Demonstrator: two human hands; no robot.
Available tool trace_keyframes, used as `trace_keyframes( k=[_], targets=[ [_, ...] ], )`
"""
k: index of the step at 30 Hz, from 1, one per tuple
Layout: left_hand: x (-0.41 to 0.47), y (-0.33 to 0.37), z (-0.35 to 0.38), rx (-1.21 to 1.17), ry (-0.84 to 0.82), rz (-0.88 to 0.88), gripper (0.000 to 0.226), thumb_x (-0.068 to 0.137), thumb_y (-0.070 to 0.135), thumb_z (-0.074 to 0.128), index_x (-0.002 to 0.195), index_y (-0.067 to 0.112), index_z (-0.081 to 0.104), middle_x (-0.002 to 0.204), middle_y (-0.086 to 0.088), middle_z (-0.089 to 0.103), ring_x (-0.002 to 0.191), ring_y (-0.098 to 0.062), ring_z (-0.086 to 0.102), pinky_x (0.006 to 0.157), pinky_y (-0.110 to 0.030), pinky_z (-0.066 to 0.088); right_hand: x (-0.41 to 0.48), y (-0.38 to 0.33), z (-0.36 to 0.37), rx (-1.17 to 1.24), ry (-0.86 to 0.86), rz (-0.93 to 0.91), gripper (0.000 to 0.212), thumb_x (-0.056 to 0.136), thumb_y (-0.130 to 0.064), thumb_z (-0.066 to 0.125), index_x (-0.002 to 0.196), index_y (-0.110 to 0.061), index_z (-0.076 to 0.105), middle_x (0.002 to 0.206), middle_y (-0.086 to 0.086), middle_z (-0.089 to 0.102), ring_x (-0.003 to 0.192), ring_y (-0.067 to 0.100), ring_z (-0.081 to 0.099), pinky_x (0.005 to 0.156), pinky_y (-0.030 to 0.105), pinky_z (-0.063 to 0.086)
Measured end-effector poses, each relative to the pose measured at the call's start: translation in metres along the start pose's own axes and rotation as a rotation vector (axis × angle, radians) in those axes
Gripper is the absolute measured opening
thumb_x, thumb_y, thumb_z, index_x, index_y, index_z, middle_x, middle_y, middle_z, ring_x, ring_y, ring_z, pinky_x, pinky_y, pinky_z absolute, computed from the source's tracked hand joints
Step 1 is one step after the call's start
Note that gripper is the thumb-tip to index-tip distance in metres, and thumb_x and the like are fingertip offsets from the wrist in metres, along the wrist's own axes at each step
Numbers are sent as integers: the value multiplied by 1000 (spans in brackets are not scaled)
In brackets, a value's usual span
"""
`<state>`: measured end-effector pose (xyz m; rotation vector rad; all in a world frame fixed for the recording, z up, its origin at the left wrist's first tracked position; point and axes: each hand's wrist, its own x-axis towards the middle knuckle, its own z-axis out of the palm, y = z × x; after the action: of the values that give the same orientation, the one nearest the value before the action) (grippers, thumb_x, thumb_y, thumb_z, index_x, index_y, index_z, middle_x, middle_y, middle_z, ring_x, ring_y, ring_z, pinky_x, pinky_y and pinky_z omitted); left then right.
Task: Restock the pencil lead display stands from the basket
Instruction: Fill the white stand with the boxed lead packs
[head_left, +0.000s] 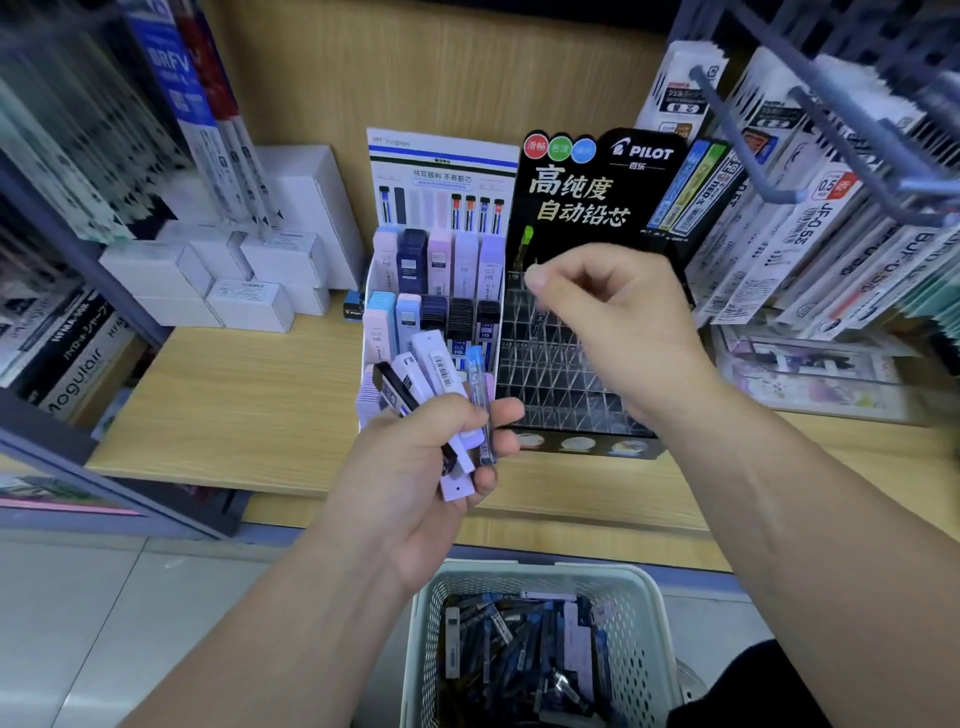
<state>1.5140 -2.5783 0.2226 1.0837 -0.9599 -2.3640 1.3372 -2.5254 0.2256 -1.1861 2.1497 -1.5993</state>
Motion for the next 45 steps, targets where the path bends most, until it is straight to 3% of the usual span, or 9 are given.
trace_keyframes(
  k=[4,11,15,20,22,25,31,37,45],
  targets=[
    [1,-4,2,129,12,48,25,89,-3,55,105,12,66,88,-12,77,59,-14,62,47,-21,40,-21,-11,2,125,-322,105,8,81,-19,84,77,-24,79,82,13,75,77,29,67,79,46,57],
    [3,-9,6,335,-7,31,28,87,-1,57,110,14,64,88,-7,78,72,-20,72,49,-22,40,-25,4,-6,98,-398,207,19,80,0,81,77,-15,71,73,2,70,67,10,61,65,22,51],
    [5,-4,3,275,24,-32,21,87,-1,60,105,11,59,88,-8,78,76,-22,76,46,-21,36,-8,9,-25,115,-158,169,20,81,0,80,87,-18,74,76,-4,70,69,6,63,67,18,50],
    [11,-4,2,179,62,-69,16,85,0,60,96,13,60,84,-8,77,53,-13,61,46,-21,31,2,22,-39,-135,128,-41,23,90,-10,75,90,-34,71,85,-10,72,76,7,65,74,26,55],
    [12,-5,2,147,53,-87,15,86,1,60,93,14,60,82,-8,76,51,-12,59,44,-19,32,3,24,-29,-187,149,-142,17,91,-10,73,97,-27,74,92,-8,70,83,11,67,78,28,56],
    [15,-5,2,127,52,-89,13,86,1,59,91,14,60,81,-9,75,51,-11,58,43,-18,33,6,27,-17,-262,191,-222,14,91,-8,72,101,-16,76,93,-11,66,84,6,65,77,21,53],
    [17,-4,0,85,66,-111,12,86,2,59,90,13,61,79,-9,74,50,-11,57,42,-18,34,6,36,-9,-361,169,-225,15,91,-8,71,103,-15,78,97,-11,66,87,4,62,81,12,47],
    [18,-5,0,68,63,-116,12,86,2,59,90,13,60,79,-8,74,50,-11,57,42,-17,34,6,33,-7,-361,184,-218,16,91,-10,71,104,-16,78,94,-12,65,86,9,67,82,22,55],
    [18,-5,1,40,73,-119,11,86,2,60,92,12,62,78,-9,73,51,-11,57,41,-18,35,7,36,-5,-355,165,-272,16,89,-7,71,102,-13,79,97,-8,68,86,3,63,82,13,50]
  ],
)
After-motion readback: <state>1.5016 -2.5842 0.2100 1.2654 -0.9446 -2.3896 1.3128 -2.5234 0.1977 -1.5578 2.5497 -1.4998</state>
